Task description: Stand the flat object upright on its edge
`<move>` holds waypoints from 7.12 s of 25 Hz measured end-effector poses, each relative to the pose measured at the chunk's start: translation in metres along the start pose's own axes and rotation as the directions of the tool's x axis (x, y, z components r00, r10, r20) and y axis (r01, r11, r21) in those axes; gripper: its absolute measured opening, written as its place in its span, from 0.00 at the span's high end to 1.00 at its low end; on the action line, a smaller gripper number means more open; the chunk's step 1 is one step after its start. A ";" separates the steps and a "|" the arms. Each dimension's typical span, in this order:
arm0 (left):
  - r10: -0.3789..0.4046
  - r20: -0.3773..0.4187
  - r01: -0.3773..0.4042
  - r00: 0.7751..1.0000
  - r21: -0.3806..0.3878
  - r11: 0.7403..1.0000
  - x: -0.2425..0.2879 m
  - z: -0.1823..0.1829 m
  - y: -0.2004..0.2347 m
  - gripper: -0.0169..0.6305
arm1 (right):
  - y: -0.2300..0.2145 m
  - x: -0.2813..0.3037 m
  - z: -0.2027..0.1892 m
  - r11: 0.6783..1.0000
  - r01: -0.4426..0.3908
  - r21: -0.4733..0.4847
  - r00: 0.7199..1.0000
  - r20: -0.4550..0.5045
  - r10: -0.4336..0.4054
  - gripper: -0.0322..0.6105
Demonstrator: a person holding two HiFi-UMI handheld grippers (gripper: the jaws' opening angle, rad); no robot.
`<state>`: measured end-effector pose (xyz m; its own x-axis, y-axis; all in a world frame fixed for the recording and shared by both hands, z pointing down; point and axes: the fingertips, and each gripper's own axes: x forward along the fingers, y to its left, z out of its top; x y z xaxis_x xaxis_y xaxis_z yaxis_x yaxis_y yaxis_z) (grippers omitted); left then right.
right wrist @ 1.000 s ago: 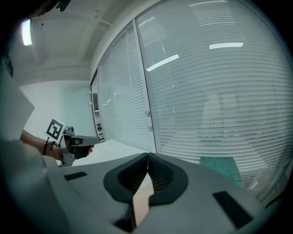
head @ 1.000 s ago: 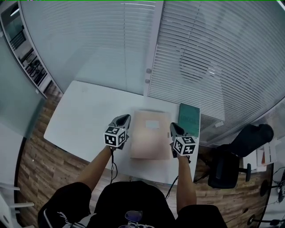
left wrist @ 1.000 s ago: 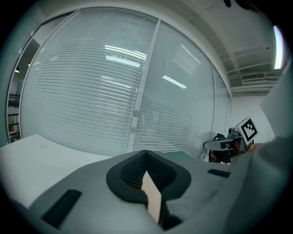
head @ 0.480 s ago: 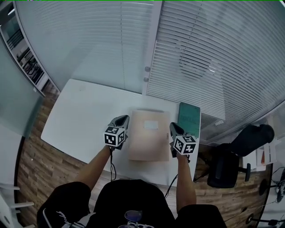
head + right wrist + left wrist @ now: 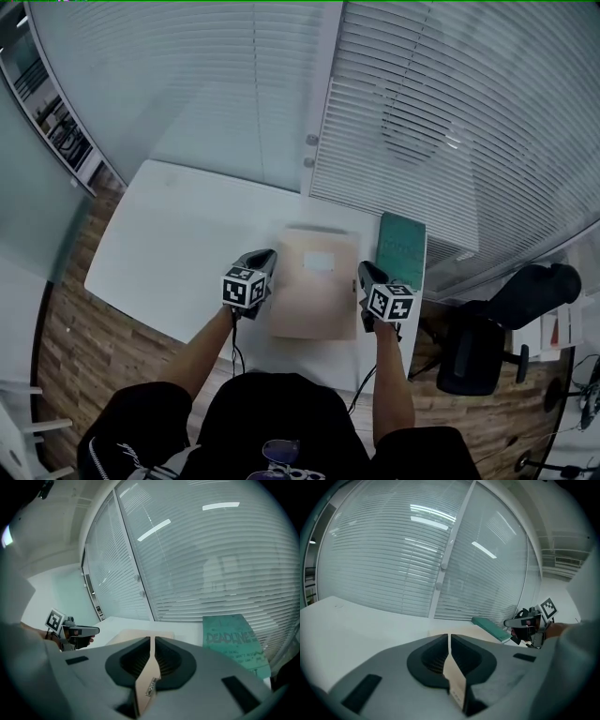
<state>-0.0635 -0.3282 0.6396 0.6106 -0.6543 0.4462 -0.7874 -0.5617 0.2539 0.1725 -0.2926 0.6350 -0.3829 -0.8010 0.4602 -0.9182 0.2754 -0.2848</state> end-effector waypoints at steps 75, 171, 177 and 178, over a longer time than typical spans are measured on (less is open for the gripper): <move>-0.190 -0.222 0.113 0.956 -0.317 0.941 0.025 -0.076 -0.021 0.52 | 0.002 0.039 -0.077 0.974 -0.111 0.198 0.966 -0.208 0.152 0.51; -0.173 0.094 0.164 0.980 0.097 0.982 0.144 0.175 -0.031 0.54 | -0.083 0.039 0.160 0.990 0.129 -0.050 0.966 0.232 -0.114 0.63; -0.163 0.087 0.154 0.983 0.105 0.982 0.153 0.174 -0.028 0.54 | -0.089 0.047 0.162 0.990 0.137 -0.045 0.965 0.230 -0.123 0.63; -0.163 0.088 0.153 0.983 0.108 0.982 0.154 0.175 -0.027 0.54 | -0.089 0.048 0.163 0.990 0.137 -0.043 0.965 0.231 -0.123 0.63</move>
<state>0.0666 -0.5017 0.5515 0.7356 -0.5963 0.3215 -0.6710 -0.7066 0.2247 0.2527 -0.4424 0.5456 -0.2331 -0.9299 0.2846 -0.9654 0.1862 -0.1824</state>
